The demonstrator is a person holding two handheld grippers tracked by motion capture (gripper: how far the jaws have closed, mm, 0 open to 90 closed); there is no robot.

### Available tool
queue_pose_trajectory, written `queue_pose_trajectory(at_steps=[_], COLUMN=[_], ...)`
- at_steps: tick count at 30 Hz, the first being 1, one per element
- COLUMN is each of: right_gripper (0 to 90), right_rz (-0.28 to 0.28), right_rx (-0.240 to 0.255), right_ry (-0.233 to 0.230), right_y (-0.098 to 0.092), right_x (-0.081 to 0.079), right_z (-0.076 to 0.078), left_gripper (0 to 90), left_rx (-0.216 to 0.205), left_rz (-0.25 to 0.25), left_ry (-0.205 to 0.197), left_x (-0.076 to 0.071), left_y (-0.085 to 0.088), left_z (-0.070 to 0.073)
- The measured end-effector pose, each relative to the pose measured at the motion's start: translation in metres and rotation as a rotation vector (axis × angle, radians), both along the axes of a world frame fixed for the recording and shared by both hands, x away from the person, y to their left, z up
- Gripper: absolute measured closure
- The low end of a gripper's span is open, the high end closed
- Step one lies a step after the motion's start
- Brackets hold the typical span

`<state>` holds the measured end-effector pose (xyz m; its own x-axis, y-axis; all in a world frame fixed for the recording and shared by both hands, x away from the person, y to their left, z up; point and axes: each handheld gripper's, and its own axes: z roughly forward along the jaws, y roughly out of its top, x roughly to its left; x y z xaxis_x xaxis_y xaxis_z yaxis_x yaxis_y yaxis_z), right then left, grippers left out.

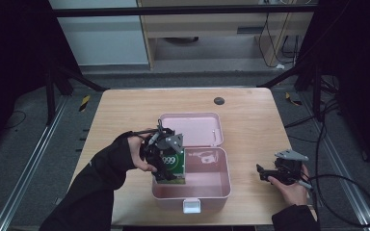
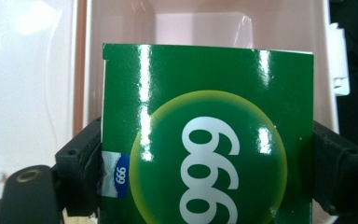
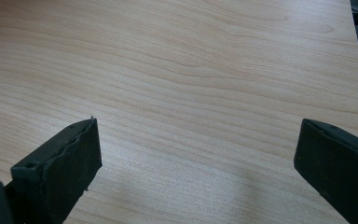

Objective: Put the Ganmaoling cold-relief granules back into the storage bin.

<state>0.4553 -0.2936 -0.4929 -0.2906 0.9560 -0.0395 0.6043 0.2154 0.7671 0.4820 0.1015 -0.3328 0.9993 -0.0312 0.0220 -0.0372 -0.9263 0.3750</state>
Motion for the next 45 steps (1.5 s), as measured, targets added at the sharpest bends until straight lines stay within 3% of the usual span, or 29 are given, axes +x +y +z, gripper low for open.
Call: queue_pose_trajectory(at_steps=[17,29,45], right_gripper=[0.9,0.8,0.6], right_rz=[-0.001,-0.003,-0.001], right_rx=[-0.003,-0.004,-0.005], right_ry=[0.004,0.008,0.012], right_y=[0.001,0.001,0.001], right_x=[0.0,0.0,0.0], right_z=[-0.001,-0.001,-0.001], left_gripper=[14.3,14.1,13.3], left_rx=[0.033,0.029,0.061], left_rz=[0.006,0.015,0.014], left_ry=[0.018,0.025,0.007], left_x=[0.003,0.003,0.003], left_y=[-0.005,-0.001,-0.005], left_z=[-0.027,-0.045,-0.063])
